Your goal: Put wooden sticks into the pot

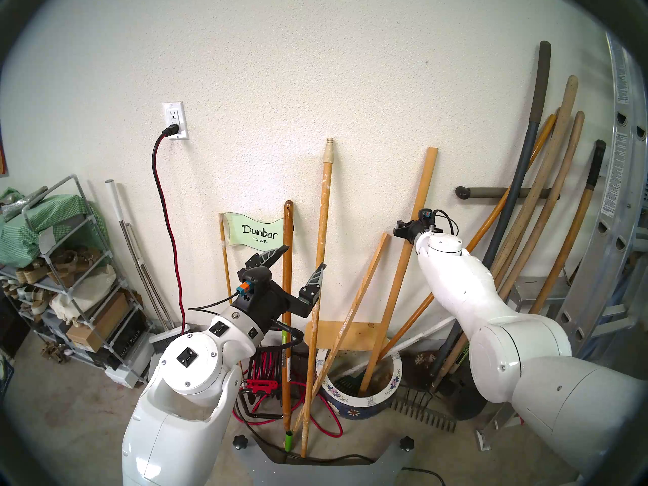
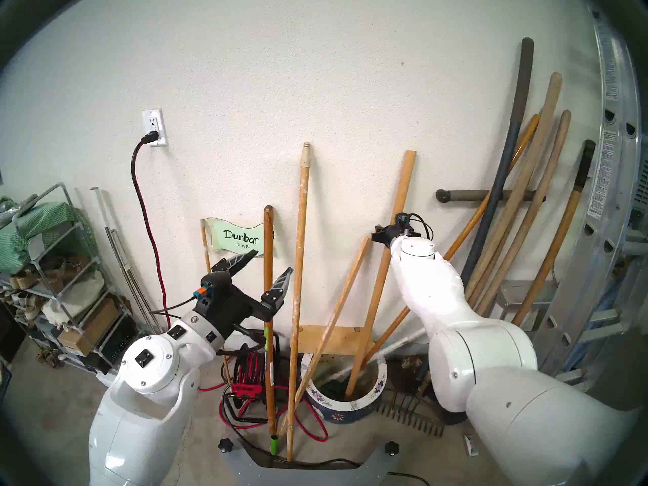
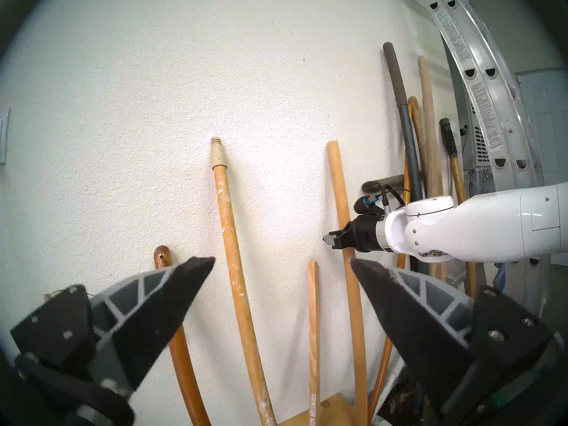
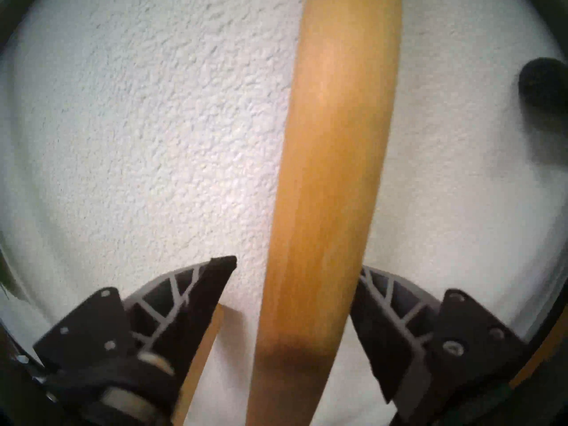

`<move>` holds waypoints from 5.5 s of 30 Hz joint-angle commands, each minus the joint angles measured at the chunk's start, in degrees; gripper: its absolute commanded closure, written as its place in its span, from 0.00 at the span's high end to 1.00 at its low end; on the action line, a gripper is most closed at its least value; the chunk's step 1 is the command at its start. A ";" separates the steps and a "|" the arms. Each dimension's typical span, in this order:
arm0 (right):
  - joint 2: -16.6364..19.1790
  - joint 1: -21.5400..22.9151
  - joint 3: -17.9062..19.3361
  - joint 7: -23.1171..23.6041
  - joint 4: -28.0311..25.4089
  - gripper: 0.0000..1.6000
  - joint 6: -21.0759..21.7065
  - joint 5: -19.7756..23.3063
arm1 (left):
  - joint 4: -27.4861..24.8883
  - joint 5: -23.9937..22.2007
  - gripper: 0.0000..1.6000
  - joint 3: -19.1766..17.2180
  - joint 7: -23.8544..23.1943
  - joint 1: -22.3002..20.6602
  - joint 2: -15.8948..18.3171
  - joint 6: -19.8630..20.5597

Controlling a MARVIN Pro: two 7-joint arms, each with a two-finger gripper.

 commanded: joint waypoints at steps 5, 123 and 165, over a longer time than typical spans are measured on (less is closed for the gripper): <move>1.32 -5.37 2.49 1.35 -9.74 0.85 0.19 2.27 | 0.00 0.00 1.00 -0.01 0.01 -0.01 0.00 0.00; 0.10 -59.37 16.43 4.95 -92.47 0.96 28.94 8.45 | -0.01 0.00 1.00 -0.02 0.01 -0.01 0.00 0.00; 0.49 -60.21 13.98 6.00 -91.90 1.00 28.21 8.28 | -0.01 0.00 1.00 -0.02 0.01 -0.01 0.00 0.00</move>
